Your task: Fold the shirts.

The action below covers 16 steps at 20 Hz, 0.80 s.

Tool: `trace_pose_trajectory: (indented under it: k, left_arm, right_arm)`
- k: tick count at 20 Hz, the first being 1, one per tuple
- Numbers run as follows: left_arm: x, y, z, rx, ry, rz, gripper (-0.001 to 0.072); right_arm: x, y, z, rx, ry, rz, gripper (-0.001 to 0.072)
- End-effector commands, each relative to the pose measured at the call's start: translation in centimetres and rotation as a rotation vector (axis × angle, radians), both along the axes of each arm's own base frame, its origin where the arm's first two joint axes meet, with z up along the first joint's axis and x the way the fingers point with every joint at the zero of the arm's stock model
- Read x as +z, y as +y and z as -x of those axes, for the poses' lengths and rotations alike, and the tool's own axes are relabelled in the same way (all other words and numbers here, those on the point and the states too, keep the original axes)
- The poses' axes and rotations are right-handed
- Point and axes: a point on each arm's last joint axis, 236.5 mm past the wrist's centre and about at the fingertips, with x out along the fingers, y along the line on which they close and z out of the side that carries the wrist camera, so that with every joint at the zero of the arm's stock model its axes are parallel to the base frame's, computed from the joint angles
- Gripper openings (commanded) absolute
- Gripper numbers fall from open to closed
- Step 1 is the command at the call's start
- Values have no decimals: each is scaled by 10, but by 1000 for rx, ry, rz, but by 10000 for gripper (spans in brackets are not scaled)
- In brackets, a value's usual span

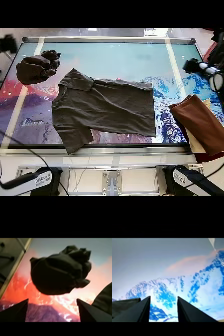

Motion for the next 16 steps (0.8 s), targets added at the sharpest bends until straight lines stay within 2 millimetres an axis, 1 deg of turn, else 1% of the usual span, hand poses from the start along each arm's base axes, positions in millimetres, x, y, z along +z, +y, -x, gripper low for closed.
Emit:
trace_pose_trajectory:
  k: [1,2,3,4,5,6,7,8,9,11,13,15,16]
  left_arm:
    - [-89,33,113,174,193,130,702]
    - [-127,27,138,195,254,185,702]
    - [-168,16,161,218,312,261,702]
    - [-203,3,177,234,366,338,702]
    - [-239,-17,191,231,433,428,702]
    - [-269,-40,198,222,475,533,701]
    - [-289,-62,199,214,490,637,702]
    - [-301,-80,195,208,489,727,701]
    - [-308,-92,189,207,477,801,701]
    - [-317,-104,182,205,493,877,701]
    - [-330,-114,180,223,532,946,700]
    - [-336,-128,168,204,521,1034,700]
    - [-338,-131,161,202,506,1067,700]
  right_arm:
    - [-18,-29,71,-91,153,21,394]
    - [-37,-26,83,-92,201,0,395]
    - [-57,-20,92,-87,248,-29,395]
    - [-75,-11,98,-78,285,-71,394]
    - [-94,0,103,-48,322,-112,394]
    - [-108,12,104,-12,340,-148,394]
    - [-118,24,105,21,348,-183,394]
    - [-124,32,104,43,349,-212,394]
    - [-126,39,103,62,345,-231,394]
    - [-124,46,101,92,330,-242,394]
    - [-120,49,99,112,316,-242,394]
    - [-117,49,100,113,308,-239,394]
    - [-116,49,100,118,305,-233,394]
